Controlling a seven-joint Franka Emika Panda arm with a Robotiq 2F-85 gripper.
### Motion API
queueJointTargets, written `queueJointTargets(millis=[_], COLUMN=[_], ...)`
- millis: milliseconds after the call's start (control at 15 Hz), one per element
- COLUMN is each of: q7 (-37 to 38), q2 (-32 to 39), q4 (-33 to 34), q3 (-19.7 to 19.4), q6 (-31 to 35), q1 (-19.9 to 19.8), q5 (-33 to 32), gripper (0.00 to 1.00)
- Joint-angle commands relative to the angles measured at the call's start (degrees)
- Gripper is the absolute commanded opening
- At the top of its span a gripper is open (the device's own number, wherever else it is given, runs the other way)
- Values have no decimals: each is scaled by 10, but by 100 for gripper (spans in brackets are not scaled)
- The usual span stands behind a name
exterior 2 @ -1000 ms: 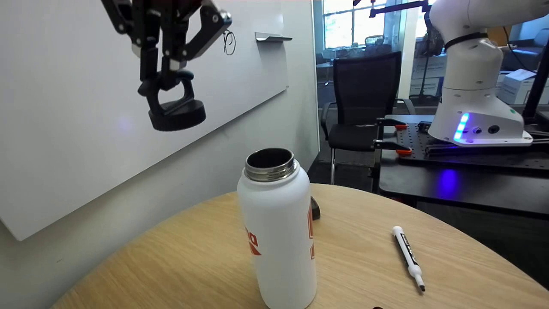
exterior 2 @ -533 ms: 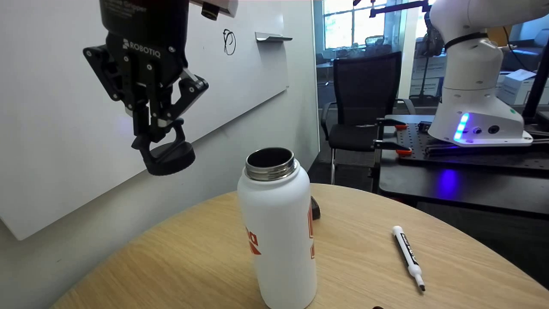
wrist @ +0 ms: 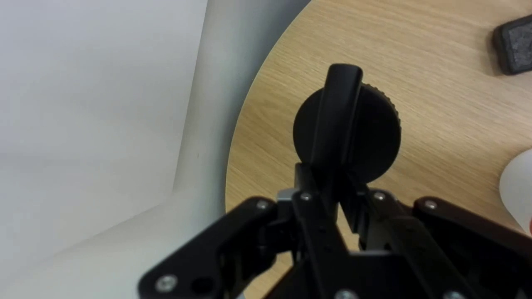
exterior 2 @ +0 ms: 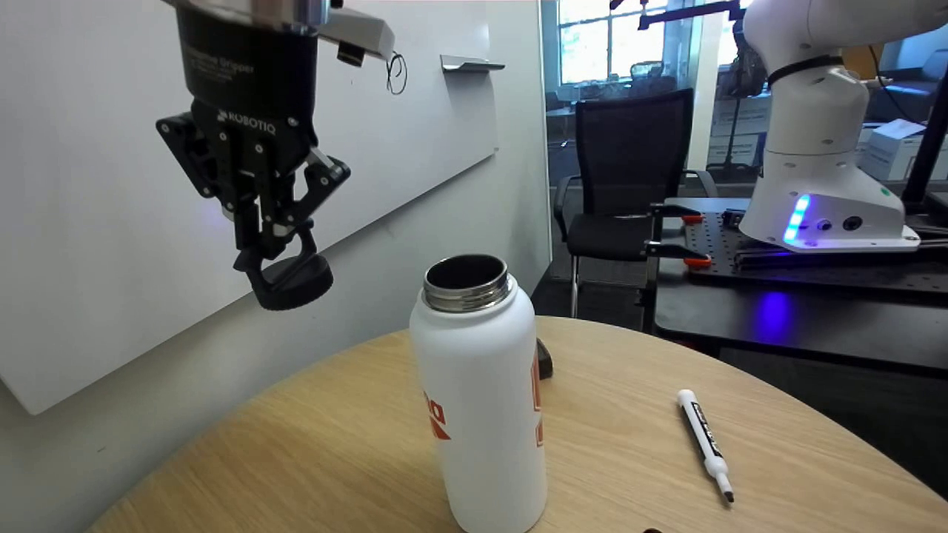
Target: Take the lid off of the bottle and put it on the table
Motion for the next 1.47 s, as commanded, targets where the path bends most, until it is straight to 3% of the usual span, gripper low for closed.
queueJointTargets(millis=[0, 533, 1133, 1200, 1267, 1400], q7=[-65, -186, -202, -199, -199, -192], q2=[43, 88, 93, 93, 91, 87], q4=[21, -28, -91, -93, -95, -95], q3=[-8, 12, 7, 6, 6, 5], q6=[52, 176, 166, 163, 162, 167], q1=[-30, -89, -80, -78, -77, -75], q5=[8, 38, 43, 42, 41, 40], gripper=[5, 5, 5, 45, 46, 60])
